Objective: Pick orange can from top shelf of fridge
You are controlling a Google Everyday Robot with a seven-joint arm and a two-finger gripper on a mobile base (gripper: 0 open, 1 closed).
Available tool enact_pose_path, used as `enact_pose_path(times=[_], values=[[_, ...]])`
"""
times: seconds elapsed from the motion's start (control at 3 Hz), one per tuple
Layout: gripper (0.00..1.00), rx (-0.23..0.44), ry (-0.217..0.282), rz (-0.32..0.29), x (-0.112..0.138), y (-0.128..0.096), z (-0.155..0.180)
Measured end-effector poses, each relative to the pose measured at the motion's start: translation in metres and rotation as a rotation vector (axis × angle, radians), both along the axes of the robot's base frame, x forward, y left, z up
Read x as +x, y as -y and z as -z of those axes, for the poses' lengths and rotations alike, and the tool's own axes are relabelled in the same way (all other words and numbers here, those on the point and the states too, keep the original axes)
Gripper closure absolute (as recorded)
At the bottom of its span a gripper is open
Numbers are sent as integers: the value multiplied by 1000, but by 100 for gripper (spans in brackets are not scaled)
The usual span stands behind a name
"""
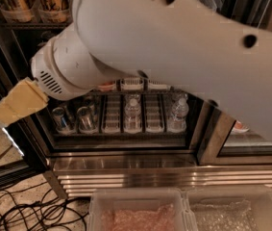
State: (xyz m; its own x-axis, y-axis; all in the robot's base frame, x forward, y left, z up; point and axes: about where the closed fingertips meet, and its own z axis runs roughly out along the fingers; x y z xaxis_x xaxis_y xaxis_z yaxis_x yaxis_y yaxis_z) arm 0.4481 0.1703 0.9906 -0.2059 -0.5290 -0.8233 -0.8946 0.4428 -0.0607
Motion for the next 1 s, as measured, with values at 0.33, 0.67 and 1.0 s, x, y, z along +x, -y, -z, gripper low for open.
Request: enact_pose_path(times=[0.33,0.67,1.0], values=[[0,30,41,74,12,1,-4],[0,66,145,220,35,25,-12],[0,67,188,336,51,56,-18]])
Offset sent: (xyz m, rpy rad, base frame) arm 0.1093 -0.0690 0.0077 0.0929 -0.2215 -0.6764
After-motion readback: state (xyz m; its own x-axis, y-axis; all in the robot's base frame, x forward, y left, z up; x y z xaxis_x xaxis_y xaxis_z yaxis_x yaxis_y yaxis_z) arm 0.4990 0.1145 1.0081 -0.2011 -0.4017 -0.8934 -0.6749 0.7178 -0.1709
